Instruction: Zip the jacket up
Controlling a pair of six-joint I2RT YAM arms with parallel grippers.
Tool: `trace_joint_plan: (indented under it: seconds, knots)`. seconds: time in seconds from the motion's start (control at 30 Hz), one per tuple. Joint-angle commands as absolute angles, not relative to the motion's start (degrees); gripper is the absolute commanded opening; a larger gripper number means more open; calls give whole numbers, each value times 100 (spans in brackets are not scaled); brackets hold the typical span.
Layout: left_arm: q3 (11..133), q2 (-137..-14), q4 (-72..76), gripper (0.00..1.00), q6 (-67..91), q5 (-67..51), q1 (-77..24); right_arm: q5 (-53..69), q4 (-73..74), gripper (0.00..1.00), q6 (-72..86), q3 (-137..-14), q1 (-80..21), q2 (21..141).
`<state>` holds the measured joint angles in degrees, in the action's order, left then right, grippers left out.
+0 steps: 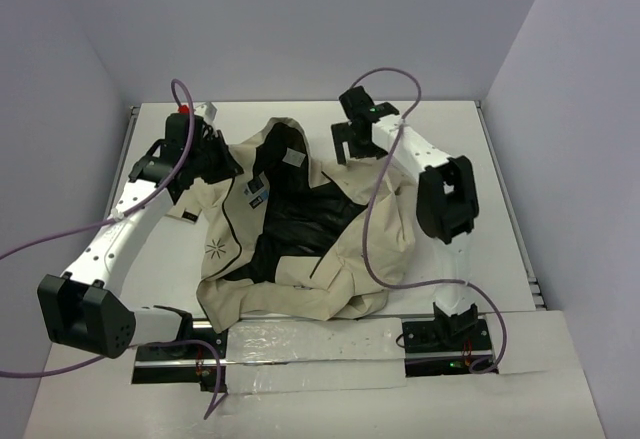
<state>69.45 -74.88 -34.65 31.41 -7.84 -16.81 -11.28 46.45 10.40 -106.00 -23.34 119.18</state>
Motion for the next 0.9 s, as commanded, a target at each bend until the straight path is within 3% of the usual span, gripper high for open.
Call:
trace_joint_plan:
  seconds: [0.0,0.07,0.1,0.17,0.2,0.53,0.7,0.87]
  knots:
    - [7110,-7351,-3343,0,3187,-776,-1731,-815,5086,100,440,-11226,-2320,12433]
    - [7096,-7324,-3363,0,3188,-765,-1731,-721,5089,97,422,-11364,-2317,12694]
    - [7093,-7315,-3378,0,3196,-765,-1737,-671,5060,82,469,-11387,-2314,12761]
    - [7084,-7296,-3404,0,3213,-753,-1740,-801,4876,23,761,-11285,-2314,12636]
    - [7084,-7278,-3410,0,3225,-747,-1740,-932,4704,1,905,-11136,-2320,12465]
    - [7151,-7290,-3501,0,3188,-337,-1793,-1048,2986,0,2313,-8793,-1507,9365]
    - [7274,-7411,-3658,0,3127,-36,-1793,-916,2385,0,3005,-7825,-702,8978]
    - [7249,-7450,-3737,0,3139,-35,-1793,-886,2284,0,3259,-7851,-182,9401]
